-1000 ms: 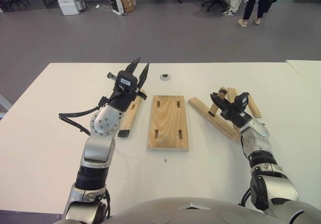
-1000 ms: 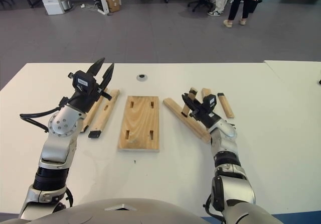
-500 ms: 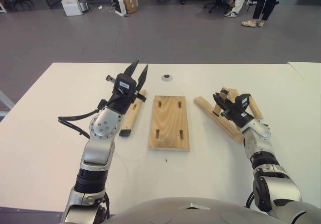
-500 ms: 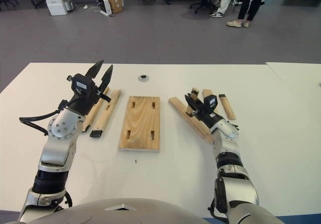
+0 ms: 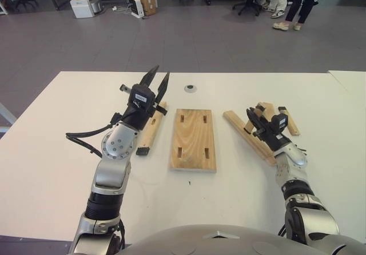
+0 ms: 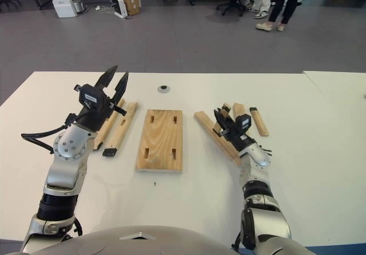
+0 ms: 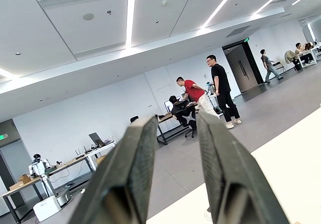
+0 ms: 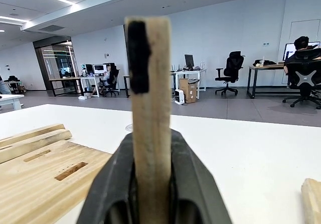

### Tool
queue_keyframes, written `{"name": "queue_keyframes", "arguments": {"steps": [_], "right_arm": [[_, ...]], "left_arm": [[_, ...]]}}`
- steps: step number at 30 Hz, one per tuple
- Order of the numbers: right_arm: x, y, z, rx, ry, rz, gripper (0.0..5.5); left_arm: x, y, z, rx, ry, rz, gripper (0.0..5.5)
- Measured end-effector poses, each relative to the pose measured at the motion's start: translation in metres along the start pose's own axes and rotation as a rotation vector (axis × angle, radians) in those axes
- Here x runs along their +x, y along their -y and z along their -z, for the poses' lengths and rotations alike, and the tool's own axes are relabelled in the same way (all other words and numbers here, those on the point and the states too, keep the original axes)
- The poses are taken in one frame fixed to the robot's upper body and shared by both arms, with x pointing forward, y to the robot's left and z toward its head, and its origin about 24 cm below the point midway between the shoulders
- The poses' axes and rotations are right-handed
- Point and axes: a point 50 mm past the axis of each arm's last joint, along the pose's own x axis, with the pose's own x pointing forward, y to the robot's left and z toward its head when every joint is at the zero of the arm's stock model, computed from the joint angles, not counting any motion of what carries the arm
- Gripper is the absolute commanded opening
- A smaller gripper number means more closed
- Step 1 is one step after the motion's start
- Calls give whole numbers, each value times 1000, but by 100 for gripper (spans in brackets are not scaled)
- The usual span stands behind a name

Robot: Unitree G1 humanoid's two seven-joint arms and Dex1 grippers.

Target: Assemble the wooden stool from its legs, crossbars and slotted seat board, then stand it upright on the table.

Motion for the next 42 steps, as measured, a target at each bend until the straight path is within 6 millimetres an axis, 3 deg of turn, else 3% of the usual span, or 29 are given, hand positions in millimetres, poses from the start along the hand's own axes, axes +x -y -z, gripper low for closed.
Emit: {"name": "queue_keyframes", "arguments": {"steps": [27, 41, 42], "right_arm": [[5, -1, -1, -10, -20, 30, 40], [9, -9, -15, -15, -66, 68, 40], [8, -9, -15, -15, -67, 67, 77]], "left_arm": [[-5, 10, 4, -5, -15, 13, 139], [-3, 12, -6, 11, 23, 22, 139], [-3, 12, -6, 11, 23, 22, 139]]}}
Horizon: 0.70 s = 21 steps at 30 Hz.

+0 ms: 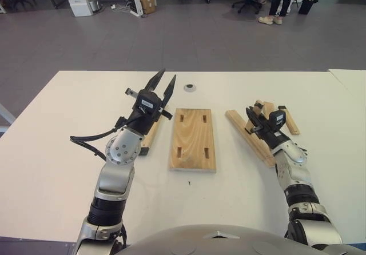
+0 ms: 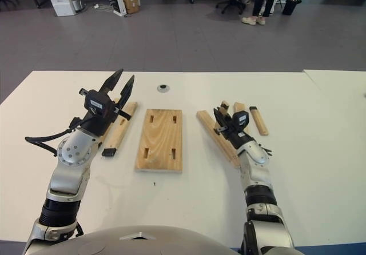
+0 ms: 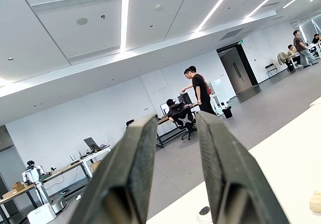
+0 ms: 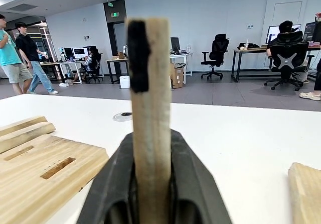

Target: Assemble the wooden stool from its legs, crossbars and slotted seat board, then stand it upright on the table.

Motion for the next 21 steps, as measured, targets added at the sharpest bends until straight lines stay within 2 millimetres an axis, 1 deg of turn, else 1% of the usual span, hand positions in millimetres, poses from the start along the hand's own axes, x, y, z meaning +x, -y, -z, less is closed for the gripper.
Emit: {"name": "queue_keyframes", "arguments": {"steps": [1, 2, 3, 4, 8, 12, 15, 16, 17, 21], "right_arm": [[0, 0, 0, -3, -1, 2, 93], [-4, -1, 8, 4, -50, 13, 113], [-11, -3, 21, 17, -109, 22, 127], [-11, -3, 22, 16, -112, 23, 152], [-10, -2, 20, 9, -108, 32, 216], [-7, -4, 14, 7, -106, 21, 291], [-6, -4, 11, -18, -143, 47, 291], [-9, -4, 13, -18, -159, 58, 291], [-16, -3, 18, -28, -199, 72, 291], [-27, -4, 15, -58, -260, 51, 291]], "left_arm": [[0, 0, 0, 0, 0, 0, 139], [0, 0, 0, 0, 0, -1, 139], [0, 0, 0, 1, 0, -3, 139], [0, -1, 0, 1, 0, -3, 139], [-1, -4, 0, 9, -3, -16, 139], [-1, -4, 0, 10, -3, -21, 139], [-1, -3, -2, 25, 0, -29, 139], [-2, -4, -3, 26, 4, -35, 139], [-3, -3, -3, 28, 4, -40, 139], [-6, -3, -2, 27, -8, -46, 139]]}}
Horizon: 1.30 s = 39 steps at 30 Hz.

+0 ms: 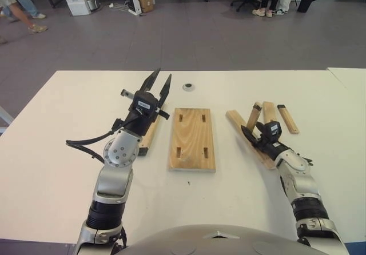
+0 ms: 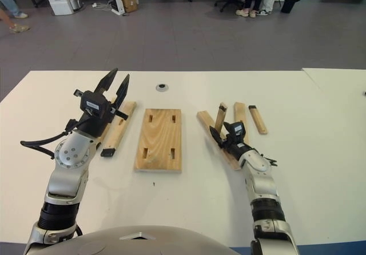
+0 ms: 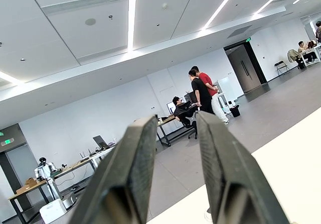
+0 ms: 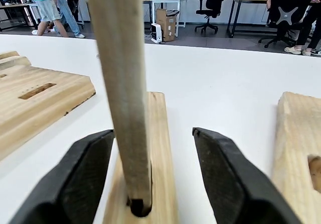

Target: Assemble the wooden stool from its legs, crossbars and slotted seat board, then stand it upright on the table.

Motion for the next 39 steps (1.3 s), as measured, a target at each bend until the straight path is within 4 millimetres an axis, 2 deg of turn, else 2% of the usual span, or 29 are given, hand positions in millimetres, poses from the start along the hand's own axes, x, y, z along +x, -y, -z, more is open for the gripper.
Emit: {"name": "queue_keyframes", "arguments": {"steps": [6, 11, 18, 22, 29, 31, 37, 39], "right_arm": [[-10, -4, -1, 5, -66, -48, 291], [-11, -2, -3, 66, -107, -34, 376], [-16, 1, -16, 12, -176, 31, 376], [-19, -4, -22, -2, -227, 39, 376], [-34, -10, -9, 10, -332, 37, 376], [-36, -10, -8, 15, -360, 38, 351], [-36, -9, -8, 23, -379, 24, 228], [-34, -7, -7, 21, -368, 22, 207]], "left_arm": [[-3, 1, 1, 1, -9, -4, 139], [-4, 3, 1, -7, -14, -13, 139], [-9, 3, 0, 10, -26, -40, 139], [-10, 3, -1, 12, -32, -45, 139], [-13, 5, 0, 8, -43, -49, 139], [-13, 6, 0, 1, -47, -52, 139], [-14, 7, 6, -57, -104, -69, 139], [-16, 4, 11, -71, -145, -82, 139]]}}
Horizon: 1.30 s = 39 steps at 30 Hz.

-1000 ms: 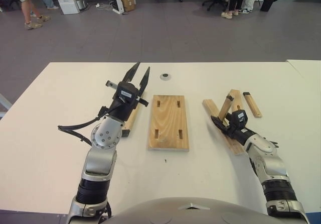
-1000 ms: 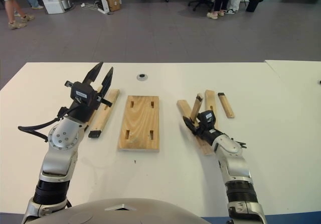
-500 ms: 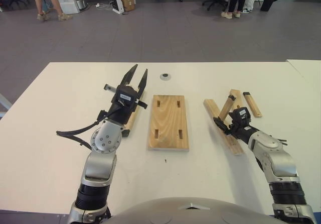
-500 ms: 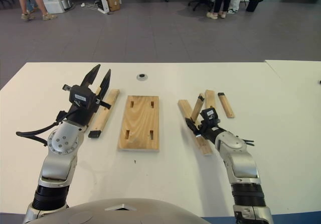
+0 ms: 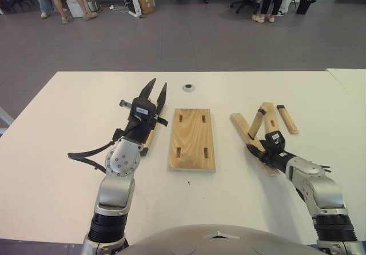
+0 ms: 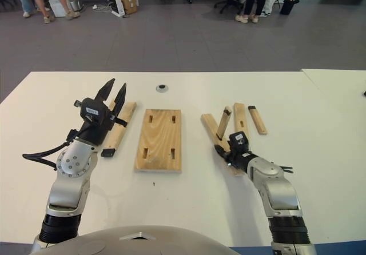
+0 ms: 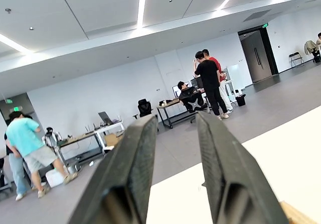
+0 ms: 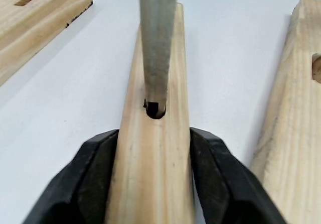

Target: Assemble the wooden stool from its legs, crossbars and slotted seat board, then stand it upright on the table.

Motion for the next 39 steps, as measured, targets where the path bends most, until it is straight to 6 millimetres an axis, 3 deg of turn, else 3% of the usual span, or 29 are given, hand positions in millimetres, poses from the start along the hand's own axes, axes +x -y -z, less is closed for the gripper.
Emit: {"name": "queue_keyframes", "arguments": {"steps": [5, 7, 9, 11, 13, 17, 21, 31, 39], "right_arm": [[16, 1, -8, 17, 79, 0, 207], [23, -12, -17, 112, 168, -98, 207], [25, -18, -48, 166, 304, -214, 207], [20, -25, -107, 168, 509, -380, 207], [12, -36, -150, 170, 650, -529, 207], [0, -57, -178, 242, 739, -783, 207], [-9, -72, -180, 281, 742, -950, 207], [-14, -81, -156, 323, 596, -1143, 207], [-23, -95, -154, 303, 533, -1287, 207]], "left_arm": [[-3, -11, 13, -14, -68, -24, 139], [-1, -19, 15, -67, -77, 9, 139], [4, -31, 9, -139, -46, 38, 139], [10, -44, 2, -259, -6, 110, 139], [21, -55, -10, -413, 43, 211, 139], [38, -45, -35, -728, 74, 553, 160], [48, -38, -42, -917, 41, 625, 243], [50, -29, -59, -1121, 6, 753, 422], [51, -29, -60, -1127, -9, 761, 431]]}}
